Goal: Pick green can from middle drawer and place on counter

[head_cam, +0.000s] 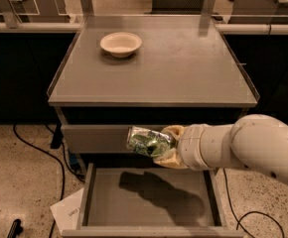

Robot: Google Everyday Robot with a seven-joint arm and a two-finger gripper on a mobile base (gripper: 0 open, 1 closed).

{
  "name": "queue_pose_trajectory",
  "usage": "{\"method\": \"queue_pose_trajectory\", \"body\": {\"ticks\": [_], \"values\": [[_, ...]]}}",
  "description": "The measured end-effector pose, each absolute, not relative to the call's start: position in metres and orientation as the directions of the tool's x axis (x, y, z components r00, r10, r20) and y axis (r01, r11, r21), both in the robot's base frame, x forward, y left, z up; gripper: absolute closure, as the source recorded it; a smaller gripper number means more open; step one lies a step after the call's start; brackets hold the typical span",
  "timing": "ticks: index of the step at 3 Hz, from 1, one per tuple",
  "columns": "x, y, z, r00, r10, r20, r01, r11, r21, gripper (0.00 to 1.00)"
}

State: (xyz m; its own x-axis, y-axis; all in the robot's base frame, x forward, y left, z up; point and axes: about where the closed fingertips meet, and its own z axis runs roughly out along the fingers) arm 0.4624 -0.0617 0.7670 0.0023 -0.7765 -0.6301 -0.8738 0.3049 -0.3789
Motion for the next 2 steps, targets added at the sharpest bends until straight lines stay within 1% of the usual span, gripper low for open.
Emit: {"method": "queue_pose_trajectory", "body": {"ticks": [2], "values": [[0.4621, -0.0580, 0.7685, -0.003, -0.772, -0.635, -0.868, 0.317, -0.381, 1.00]]}}
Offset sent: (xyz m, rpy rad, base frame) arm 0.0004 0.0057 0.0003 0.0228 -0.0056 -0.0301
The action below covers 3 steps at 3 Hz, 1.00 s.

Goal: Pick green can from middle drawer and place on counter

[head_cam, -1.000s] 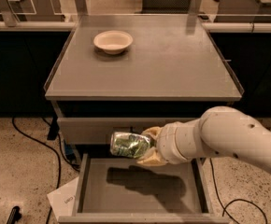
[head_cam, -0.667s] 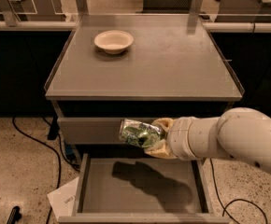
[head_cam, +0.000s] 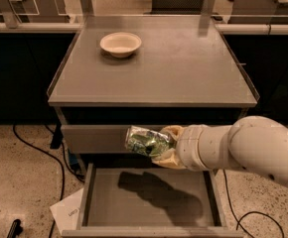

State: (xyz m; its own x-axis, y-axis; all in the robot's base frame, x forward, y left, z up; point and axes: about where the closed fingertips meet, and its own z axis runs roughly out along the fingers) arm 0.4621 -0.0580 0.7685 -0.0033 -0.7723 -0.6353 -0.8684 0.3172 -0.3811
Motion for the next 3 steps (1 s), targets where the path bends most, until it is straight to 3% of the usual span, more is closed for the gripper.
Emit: {"method": "queue_pose_trajectory", "body": {"ticks": [3], "values": [[0.511, -0.059, 0.860, 0.046, -0.828, -0.559, -0.811, 0.295, -0.505, 1.00]]}}
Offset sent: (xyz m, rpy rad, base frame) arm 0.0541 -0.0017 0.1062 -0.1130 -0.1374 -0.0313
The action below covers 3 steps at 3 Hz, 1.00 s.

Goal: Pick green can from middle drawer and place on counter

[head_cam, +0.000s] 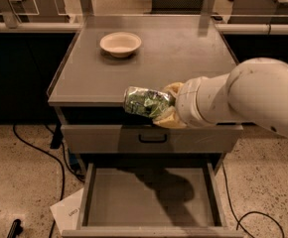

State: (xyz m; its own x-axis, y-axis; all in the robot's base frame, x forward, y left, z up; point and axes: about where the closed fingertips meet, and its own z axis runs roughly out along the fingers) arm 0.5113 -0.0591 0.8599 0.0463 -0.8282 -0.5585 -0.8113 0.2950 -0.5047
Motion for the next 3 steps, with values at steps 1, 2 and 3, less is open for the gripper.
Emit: {"method": "queue_pose_trajectory", "body": {"ticks": [1, 2, 3], "values": [[0.537, -0.065, 0.878, 0.038, -0.834, -0.551, -0.804, 0.302, -0.513, 1.00], [0.560, -0.067, 0.890, 0.028, -0.832, -0.553, -0.783, 0.326, -0.530, 1.00], [0.584, -0.066, 0.895, 0.008, -0.832, -0.554, -0.764, 0.353, -0.541, 1.00]]}}
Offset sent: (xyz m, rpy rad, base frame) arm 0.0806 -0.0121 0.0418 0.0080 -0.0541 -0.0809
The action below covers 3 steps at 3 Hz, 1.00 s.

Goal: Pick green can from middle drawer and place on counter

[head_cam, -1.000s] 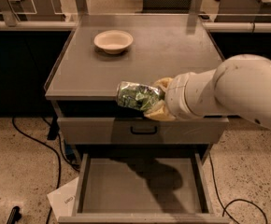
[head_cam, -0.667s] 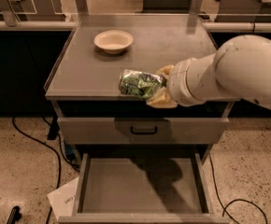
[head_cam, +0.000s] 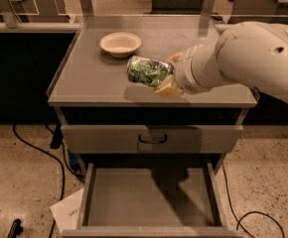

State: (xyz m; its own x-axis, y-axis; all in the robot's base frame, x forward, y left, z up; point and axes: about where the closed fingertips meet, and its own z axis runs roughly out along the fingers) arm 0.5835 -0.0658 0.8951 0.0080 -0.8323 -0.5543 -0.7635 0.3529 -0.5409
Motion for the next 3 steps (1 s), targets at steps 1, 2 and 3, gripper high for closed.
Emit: {"method": "queue_pose_trajectory", "body": {"ticks": [1, 2, 3], "values": [[0.608, -0.060, 0.888, -0.019, -0.843, -0.537, -0.769, 0.356, -0.532, 1.00], [0.627, -0.056, 0.876, -0.054, -0.850, -0.524, -0.761, 0.374, -0.529, 1.00], [0.638, -0.057, 0.863, -0.097, -0.851, -0.516, -0.754, 0.401, -0.519, 1.00]]}}
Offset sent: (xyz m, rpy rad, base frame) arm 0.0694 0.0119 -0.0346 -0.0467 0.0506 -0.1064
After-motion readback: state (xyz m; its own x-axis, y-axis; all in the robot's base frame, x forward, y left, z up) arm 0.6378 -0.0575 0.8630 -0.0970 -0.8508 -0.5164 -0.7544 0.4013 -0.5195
